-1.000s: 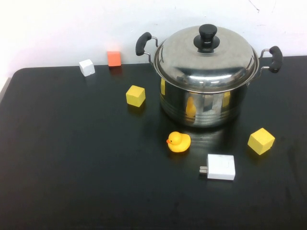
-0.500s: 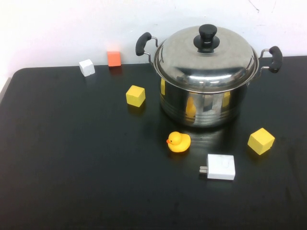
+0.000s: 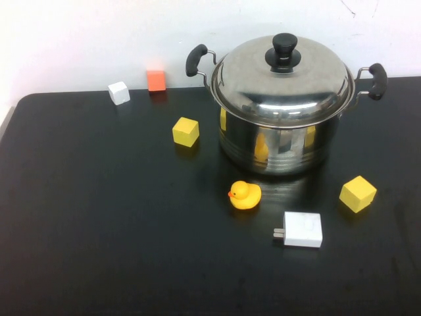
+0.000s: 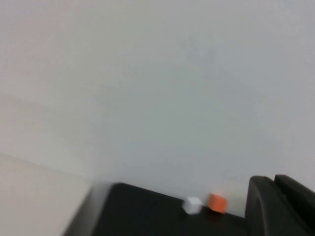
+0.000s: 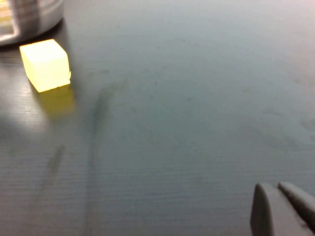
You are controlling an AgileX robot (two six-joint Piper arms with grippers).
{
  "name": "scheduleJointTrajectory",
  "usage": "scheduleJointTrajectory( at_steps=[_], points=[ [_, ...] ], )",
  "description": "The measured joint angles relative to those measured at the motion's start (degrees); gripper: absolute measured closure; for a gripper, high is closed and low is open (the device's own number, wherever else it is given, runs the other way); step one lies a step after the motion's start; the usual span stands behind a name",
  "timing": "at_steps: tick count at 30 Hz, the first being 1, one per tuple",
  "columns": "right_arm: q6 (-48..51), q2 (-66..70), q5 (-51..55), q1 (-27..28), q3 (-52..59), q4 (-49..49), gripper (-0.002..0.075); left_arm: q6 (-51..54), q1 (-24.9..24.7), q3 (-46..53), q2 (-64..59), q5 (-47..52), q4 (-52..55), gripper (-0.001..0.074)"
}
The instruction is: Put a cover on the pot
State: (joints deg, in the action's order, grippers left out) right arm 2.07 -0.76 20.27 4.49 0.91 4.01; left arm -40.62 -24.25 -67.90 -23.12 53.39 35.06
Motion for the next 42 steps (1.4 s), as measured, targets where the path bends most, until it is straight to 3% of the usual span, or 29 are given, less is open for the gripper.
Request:
scheduleJointTrajectory(
  at_steps=[13,21,26,32,42],
  points=[
    [0.0,0.0,0.0,0.0,0.0,0.0,0.0728,0.0,0.4,0.0,0.6,0.0,-6.6,0.0735],
    [0.0,0.0,0.0,0.0,0.0,0.0,0.0728,-2.9,7.7,1.3,8.1,1.8,-11.6,0.0735],
    [0.0,0.0,0.0,0.0,0.0,0.0,0.0728,1.7,16.5,12.9,14.6,-1.3,-19.3,0.0735],
    [0.0,0.0,0.0,0.0,0.0,0.0,0.0728,1.7,23.9,32.3,20.0,-16.1,-25.4,0.0736],
    [0.0,0.0,0.0,0.0,0.0,0.0,0.0728,1.7,25.2,58.4,20.4,-35.6,-27.8,0.0736]
  ],
)
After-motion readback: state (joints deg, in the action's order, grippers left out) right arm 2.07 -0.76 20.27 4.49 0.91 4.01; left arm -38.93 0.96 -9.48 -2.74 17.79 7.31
